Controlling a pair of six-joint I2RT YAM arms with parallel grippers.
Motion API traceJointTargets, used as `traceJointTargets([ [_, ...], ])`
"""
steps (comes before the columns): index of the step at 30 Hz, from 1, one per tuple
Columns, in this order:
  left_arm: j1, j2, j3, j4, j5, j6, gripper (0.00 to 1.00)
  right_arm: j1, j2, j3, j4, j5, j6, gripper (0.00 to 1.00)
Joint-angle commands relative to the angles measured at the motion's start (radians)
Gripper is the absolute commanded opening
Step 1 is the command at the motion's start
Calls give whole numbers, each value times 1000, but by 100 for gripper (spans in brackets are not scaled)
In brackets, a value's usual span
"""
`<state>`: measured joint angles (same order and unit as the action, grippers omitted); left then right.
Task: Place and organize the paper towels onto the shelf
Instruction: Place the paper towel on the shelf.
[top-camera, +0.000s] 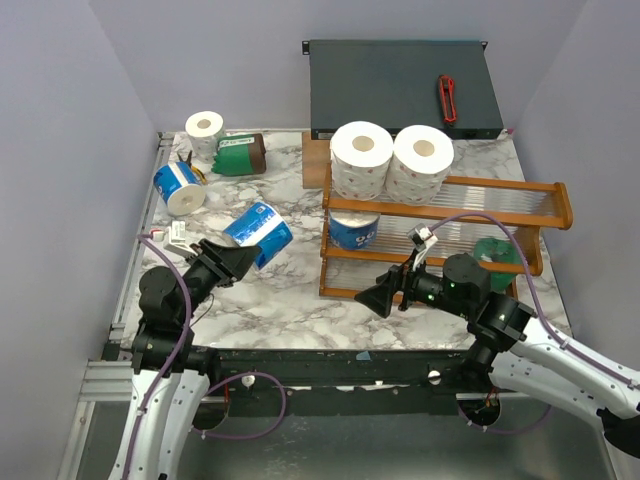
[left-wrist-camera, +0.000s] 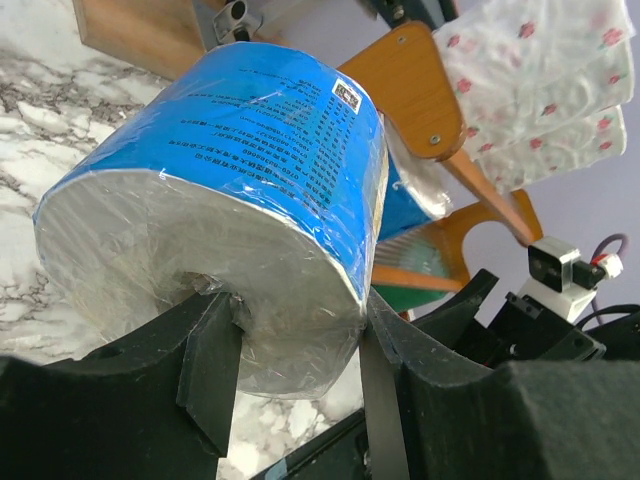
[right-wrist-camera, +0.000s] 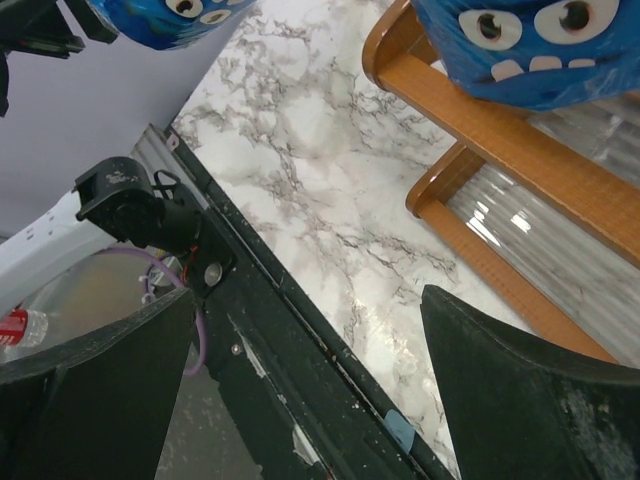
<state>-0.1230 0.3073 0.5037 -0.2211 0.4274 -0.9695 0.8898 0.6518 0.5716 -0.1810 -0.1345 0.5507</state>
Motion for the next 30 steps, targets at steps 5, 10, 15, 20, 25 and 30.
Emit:
traceJointTargets([
  [5,-54,6,16,-13,-5,91,10,0,14,10,-17,-31,44,97],
  [10,-69,-4,27,-42,-18,119,10,-1,13,13,-17,-37,54,97],
  [15,-79,-14,45,-74,-21,142,10,1,19,7,-10,-51,64,98],
  [20,-94,-17,80,-105,48,172,9,0,22,16,13,-98,71,98],
  [25,-94,-55,72,-114,150,173,9,0,-12,15,14,-131,60,98],
  [30,-93,-148,37,-151,144,156,9,0,-35,-2,19,-140,48,98],
])
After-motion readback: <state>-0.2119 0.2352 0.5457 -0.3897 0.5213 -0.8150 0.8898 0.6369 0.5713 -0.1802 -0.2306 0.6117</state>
